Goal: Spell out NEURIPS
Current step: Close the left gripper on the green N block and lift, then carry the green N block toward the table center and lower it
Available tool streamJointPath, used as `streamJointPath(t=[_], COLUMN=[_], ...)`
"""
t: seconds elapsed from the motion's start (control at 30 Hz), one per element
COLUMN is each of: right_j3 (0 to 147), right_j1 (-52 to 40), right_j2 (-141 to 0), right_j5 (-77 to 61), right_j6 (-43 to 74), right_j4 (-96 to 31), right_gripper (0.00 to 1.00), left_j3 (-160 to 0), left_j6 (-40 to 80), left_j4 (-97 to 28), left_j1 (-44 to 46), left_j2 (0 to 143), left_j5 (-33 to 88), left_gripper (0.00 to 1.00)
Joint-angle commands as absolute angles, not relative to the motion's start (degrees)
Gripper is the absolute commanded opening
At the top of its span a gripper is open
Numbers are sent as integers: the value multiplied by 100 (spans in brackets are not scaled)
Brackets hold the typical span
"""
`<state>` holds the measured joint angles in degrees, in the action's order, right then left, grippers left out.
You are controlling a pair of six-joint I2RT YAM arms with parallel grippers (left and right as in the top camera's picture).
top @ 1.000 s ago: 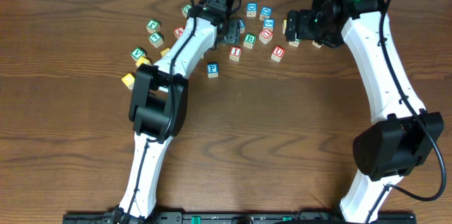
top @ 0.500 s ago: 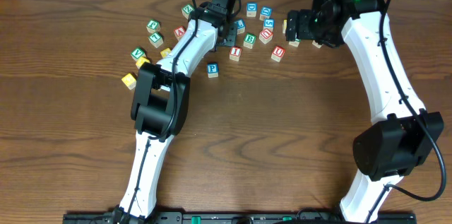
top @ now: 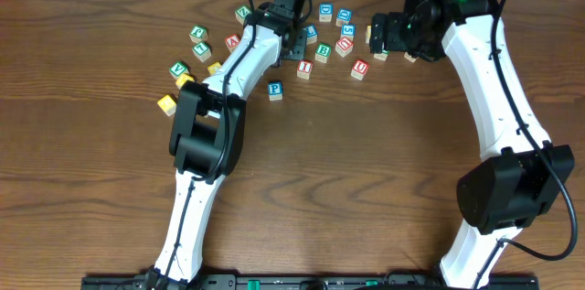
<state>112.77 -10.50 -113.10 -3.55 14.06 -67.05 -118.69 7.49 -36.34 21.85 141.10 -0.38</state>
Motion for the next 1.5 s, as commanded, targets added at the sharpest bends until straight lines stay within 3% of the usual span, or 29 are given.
streamJointPath(t=[0.0,0.33,0.67,0.97,1.47], right_j3=[11343,11343,11343,11343,11340], right_j1=[-1017,-1017,-1015,-1017,-1015], right_j2=[-11356,-11356,-11358,-11356,-11358], right_j5=[-287,-290,-287,-290,-290], right_j6=[1452,1452,1452,1452,1409], right_j4=[-6707,-6707,-6709,-6713,-6713], right_gripper=[96,96,98,99,99], left_j3=[-11863,-11863,-11863,-11780,-10116], left_j6=[777,1288,1868,2080,2650], left_j4=[-3743,-4324,-5931,-7349,-6565], left_j1=[2163,2169,2268,2742,3083], left_j2=[13834,12899,11959,11992,11992], left_j5=[-113,-113,-62,-49,-49], left_gripper=[28,29,29,29,29])
